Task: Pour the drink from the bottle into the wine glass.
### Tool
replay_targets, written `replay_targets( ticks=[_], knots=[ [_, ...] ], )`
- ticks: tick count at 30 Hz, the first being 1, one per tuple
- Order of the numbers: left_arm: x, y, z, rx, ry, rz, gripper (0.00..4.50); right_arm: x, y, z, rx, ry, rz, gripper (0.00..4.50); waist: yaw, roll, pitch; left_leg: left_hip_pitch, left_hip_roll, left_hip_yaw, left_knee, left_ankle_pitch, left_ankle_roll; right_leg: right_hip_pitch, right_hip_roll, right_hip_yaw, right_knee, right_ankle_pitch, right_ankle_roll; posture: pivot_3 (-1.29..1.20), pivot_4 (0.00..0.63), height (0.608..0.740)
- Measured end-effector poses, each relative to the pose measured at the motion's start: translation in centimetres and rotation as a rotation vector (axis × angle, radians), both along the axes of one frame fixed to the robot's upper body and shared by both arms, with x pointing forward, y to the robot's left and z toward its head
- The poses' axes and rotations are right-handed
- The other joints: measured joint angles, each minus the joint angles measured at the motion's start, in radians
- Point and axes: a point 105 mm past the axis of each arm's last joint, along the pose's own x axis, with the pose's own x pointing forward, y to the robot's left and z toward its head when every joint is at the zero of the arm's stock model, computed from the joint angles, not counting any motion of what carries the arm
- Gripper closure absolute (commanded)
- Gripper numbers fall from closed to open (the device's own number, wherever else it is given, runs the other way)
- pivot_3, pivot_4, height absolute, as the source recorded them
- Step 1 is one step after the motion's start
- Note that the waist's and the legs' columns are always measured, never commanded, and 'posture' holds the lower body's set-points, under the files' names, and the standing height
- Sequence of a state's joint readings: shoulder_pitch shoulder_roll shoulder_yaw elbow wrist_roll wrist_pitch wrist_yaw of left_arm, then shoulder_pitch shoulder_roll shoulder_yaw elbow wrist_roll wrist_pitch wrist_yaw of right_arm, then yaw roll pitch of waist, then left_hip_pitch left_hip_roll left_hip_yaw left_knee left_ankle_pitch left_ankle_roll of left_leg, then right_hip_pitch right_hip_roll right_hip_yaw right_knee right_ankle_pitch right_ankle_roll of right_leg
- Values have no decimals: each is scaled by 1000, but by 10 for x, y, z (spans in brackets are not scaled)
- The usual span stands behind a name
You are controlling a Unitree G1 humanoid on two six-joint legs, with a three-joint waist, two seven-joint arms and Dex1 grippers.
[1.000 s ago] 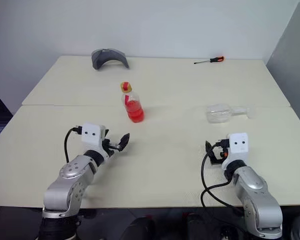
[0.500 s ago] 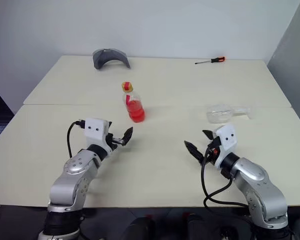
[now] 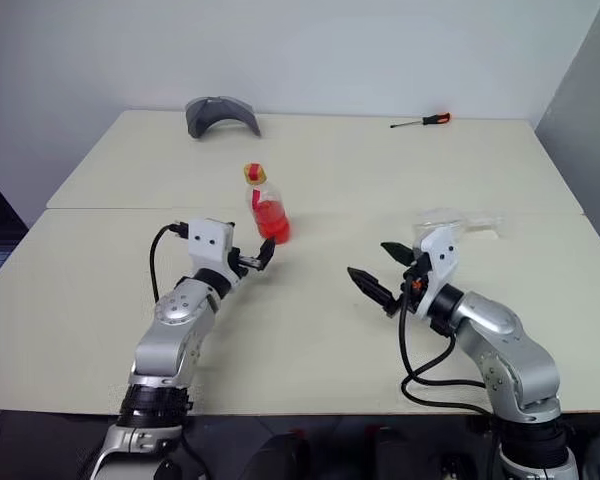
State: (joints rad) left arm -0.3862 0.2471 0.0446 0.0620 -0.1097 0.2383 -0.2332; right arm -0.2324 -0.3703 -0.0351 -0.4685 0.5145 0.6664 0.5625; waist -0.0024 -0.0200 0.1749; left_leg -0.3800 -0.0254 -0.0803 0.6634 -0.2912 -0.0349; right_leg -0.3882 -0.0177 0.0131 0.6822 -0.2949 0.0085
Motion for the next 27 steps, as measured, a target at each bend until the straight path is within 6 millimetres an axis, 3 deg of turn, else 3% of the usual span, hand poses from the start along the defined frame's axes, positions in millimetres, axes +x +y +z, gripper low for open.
replay_targets(
  ticks=[17,27],
  knots=[
    [42,-21,6,-43,-66,-51,34,5,1,4,-32,-26,-14,0,0,0,0,0,0,0,1,1,-2,0,0,0,0,0,0,0,150,740],
    [57,-19,2,-66,-68,-23,34,5,-3,2,-47,-22,-39,0,0,0,0,-1,-1,0,1,1,-2,-1,0,0,1,1,0,0,150,740]
  ],
)
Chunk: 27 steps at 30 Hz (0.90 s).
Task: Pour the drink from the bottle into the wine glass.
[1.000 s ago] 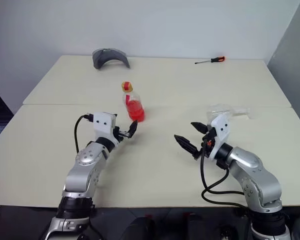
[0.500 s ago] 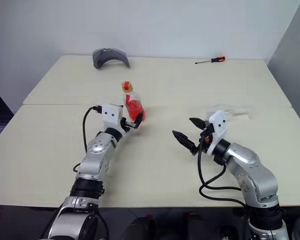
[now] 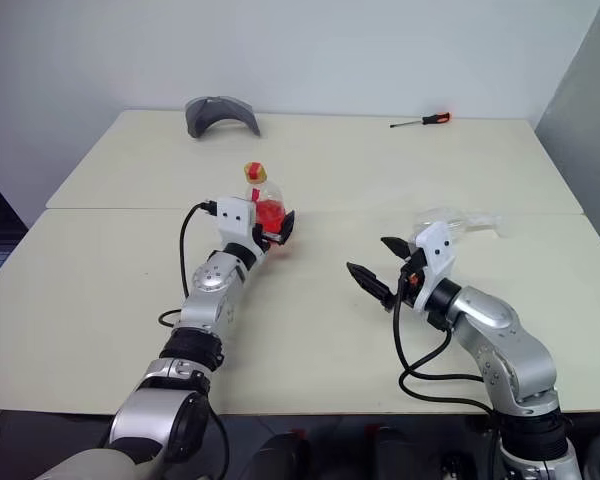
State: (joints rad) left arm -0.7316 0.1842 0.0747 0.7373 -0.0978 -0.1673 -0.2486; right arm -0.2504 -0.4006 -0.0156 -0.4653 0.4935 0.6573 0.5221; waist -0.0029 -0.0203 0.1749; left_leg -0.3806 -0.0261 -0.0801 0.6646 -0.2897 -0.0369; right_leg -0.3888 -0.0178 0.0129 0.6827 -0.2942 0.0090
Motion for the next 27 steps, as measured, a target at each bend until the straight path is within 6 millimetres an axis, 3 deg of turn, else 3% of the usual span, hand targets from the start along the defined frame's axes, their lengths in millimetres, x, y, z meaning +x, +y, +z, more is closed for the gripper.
replay_targets(
  ticks=[9,16,20,24,27],
  knots=[
    [11,0,0,-14,7,9,34,-3,-1,2,-14,-9,-2,0,-1,0,0,0,0,0,0,0,0,0,0,0,0,0,0,0,150,740],
    [12,1,0,-22,1,-2,1963,-2,-3,2,-18,-9,-18,0,-2,0,0,0,0,0,0,0,0,0,0,0,0,0,0,0,150,740],
    [12,2,0,-24,-1,-2,2294,-3,-2,3,-19,-14,-18,0,-2,0,0,0,0,0,0,0,0,0,0,0,0,0,0,0,150,740],
    [12,0,0,-21,1,-22,2309,-2,-3,3,-19,-13,-28,0,-2,0,0,0,-1,0,0,0,0,0,0,0,0,0,0,0,150,740],
    [10,-6,5,-9,5,-74,2309,8,0,15,-18,-36,-66,0,-5,0,0,-1,-1,0,1,1,0,-1,0,1,2,0,0,0,150,740]
  ],
)
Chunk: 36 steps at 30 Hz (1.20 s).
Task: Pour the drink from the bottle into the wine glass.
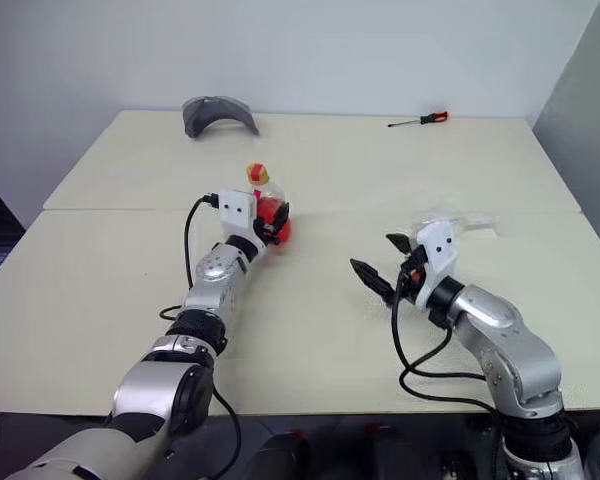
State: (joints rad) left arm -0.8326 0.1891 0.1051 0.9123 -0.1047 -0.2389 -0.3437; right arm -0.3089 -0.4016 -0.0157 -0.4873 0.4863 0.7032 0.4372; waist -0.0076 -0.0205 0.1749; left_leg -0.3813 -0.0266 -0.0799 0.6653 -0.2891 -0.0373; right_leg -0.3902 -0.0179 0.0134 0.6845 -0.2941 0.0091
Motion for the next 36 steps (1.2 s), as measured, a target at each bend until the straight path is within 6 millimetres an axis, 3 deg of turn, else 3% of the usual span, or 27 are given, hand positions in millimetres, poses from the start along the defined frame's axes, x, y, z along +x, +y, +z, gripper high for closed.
replay_targets(
  ticks=[5,8,16,22,27,30,36],
  knots=[
    [-20,-29,21,64,8,-245,2311,35,9,39,-7,-62,-55,0,-15,0,0,-2,0,1,0,0,-1,-4,0,2,4,0,0,0,150,740],
    [-34,-45,31,105,21,-383,2327,42,23,57,17,-90,-20,0,-20,0,0,-2,0,0,0,0,-1,-6,0,1,5,0,-1,0,150,740],
    [-55,-64,36,160,62,-585,2347,54,45,56,36,-27,88,0,-22,0,0,-3,0,2,1,0,0,-6,0,2,7,0,-1,0,150,740],
    [-63,-70,30,176,79,-653,2455,54,56,67,59,-16,152,0,-24,0,0,-9,0,3,2,0,0,-15,-1,3,13,0,-1,0,150,740],
    [-65,-72,28,183,78,-665,2472,57,58,64,82,28,161,0,-24,0,0,-12,0,3,5,0,0,-17,-1,2,13,0,-1,0,150,740],
    [-65,-72,28,183,78,-666,2472,57,60,68,93,38,178,609,-24,0,0,-14,0,3,8,0,0,-17,-1,2,13,0,-1,0,150,740],
    [-64,-71,28,183,79,-661,2473,52,66,69,139,79,237,2787,-24,0,0,-16,0,2,11,0,0,-17,-1,2,13,0,-1,0,150,740]
  ],
)
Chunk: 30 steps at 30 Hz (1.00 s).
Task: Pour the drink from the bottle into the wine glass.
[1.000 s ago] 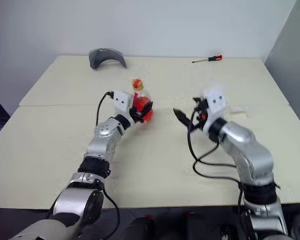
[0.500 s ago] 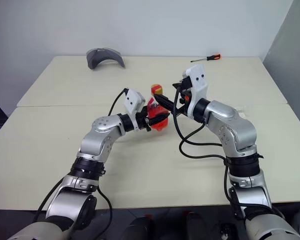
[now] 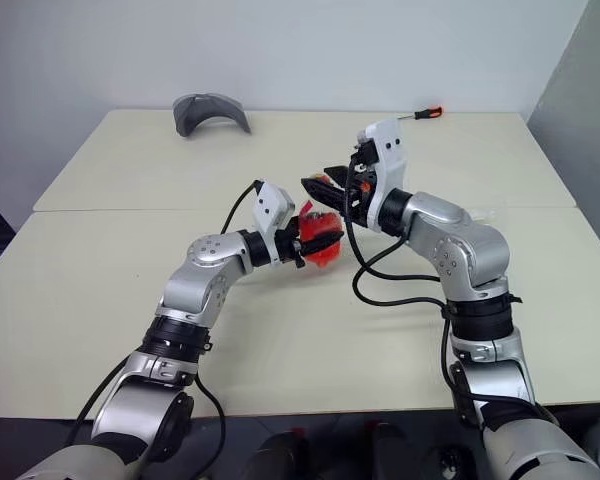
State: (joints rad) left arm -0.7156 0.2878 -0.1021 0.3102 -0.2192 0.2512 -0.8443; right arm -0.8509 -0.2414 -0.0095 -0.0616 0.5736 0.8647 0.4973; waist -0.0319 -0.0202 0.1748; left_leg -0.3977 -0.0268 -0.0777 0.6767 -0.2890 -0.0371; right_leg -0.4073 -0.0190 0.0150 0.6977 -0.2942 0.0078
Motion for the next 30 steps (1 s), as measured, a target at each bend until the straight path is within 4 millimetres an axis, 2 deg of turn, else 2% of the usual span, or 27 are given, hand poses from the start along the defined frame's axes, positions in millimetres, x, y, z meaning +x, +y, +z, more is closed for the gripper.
replay_targets(
  ticks=[1,2,9,12,19,24,28,30],
  knots=[
    [0,0,0,0,0,1,2473,0,1,0,0,2,4,3167,0,0,0,0,0,0,0,0,0,0,0,0,0,0,0,0,150,740],
    [0,0,0,0,0,1,2477,0,0,0,-3,2,5,3248,0,0,0,0,0,0,0,0,0,0,0,0,0,0,0,0,150,740],
    [0,0,0,1,-1,-5,3039,-1,-1,0,-1,16,16,3247,0,0,0,0,0,0,0,0,0,0,0,0,0,0,0,0,150,740],
    [-4,2,6,5,-12,-18,3194,-4,2,5,5,12,83,3247,-1,0,0,-1,0,1,0,0,0,-2,0,0,1,0,0,0,150,740],
    [-33,17,28,-3,-17,-60,3240,-16,17,27,13,-41,357,3247,-9,0,0,-1,0,0,0,0,1,-2,0,0,1,0,0,0,150,740],
    [-63,31,42,-5,16,-85,3242,-29,32,41,2,-64,596,3247,-13,0,0,-1,0,0,0,0,1,-2,0,0,1,0,0,0,150,740],
    [-77,33,53,-6,11,-92,3242,-36,38,49,-8,-102,712,3247,-6,0,0,-1,0,-1,1,-1,1,-1,0,-1,0,0,0,0,150,740],
    [-76,32,52,-9,24,-82,3242,-35,37,48,-8,-97,719,2520,1,0,0,-1,0,-1,1,0,1,-1,0,0,0,0,0,0,150,740]
  ],
)
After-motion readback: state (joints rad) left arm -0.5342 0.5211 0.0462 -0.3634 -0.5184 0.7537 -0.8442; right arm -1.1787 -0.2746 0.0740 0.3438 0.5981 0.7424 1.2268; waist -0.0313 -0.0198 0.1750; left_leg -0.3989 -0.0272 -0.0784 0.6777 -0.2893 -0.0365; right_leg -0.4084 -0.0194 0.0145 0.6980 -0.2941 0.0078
